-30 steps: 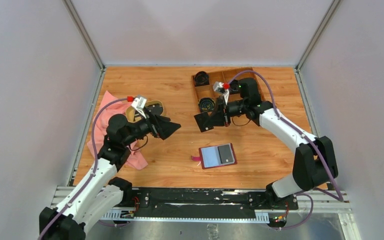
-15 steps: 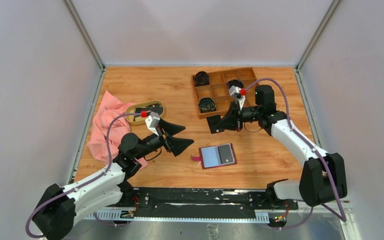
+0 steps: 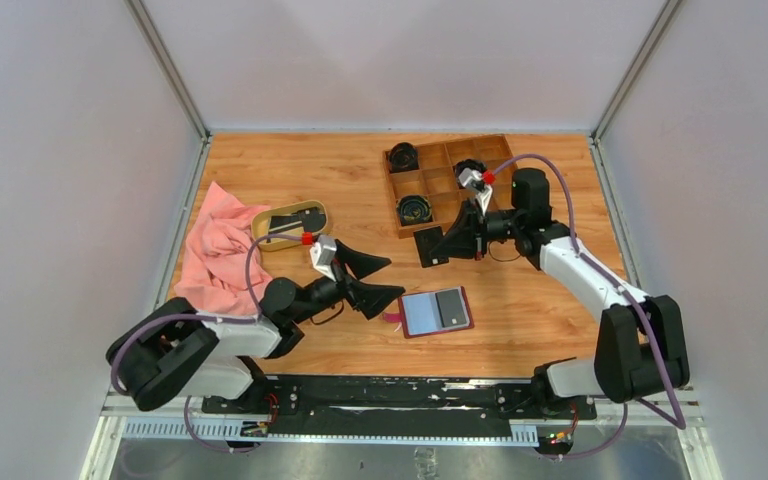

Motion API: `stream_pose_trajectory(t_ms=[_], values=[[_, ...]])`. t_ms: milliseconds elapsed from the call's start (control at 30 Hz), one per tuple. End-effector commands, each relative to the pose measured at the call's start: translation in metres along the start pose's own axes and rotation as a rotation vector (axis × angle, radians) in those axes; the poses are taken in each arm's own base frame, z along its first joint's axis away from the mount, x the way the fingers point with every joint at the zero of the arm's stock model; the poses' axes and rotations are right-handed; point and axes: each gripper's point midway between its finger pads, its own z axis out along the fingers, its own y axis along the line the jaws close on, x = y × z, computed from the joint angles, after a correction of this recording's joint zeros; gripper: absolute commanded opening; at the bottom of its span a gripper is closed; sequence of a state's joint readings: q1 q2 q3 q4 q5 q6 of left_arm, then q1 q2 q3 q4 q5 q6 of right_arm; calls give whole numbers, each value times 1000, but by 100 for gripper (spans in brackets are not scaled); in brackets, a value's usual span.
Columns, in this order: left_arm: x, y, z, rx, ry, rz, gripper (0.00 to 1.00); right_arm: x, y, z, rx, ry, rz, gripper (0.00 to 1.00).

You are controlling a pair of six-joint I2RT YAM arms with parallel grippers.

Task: Put the credit cards into the card holder
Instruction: Pick up the credit card from the storage box.

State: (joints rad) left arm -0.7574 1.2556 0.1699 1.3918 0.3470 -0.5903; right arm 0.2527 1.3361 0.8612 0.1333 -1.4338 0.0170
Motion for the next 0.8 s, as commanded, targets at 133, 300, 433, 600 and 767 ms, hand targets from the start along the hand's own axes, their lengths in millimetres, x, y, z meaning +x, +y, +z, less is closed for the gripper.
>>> stream_pose_trajectory(t_ms=[133,300,433,600,767], values=[[-16,-4,42,57,-74,72,95,-2,3,1,-69,3,78,0],[-5,4,57,51,-44,8,84,-1,3,4,-102,12,115,0],[2,8,60,40,-29,-23,77,-3,5,3,-104,12,116,0],[11,9,67,51,-1,-83,69,-4,5,3,-102,13,118,0],[16,7,73,78,21,-116,55,-3,3,4,-92,13,118,0]])
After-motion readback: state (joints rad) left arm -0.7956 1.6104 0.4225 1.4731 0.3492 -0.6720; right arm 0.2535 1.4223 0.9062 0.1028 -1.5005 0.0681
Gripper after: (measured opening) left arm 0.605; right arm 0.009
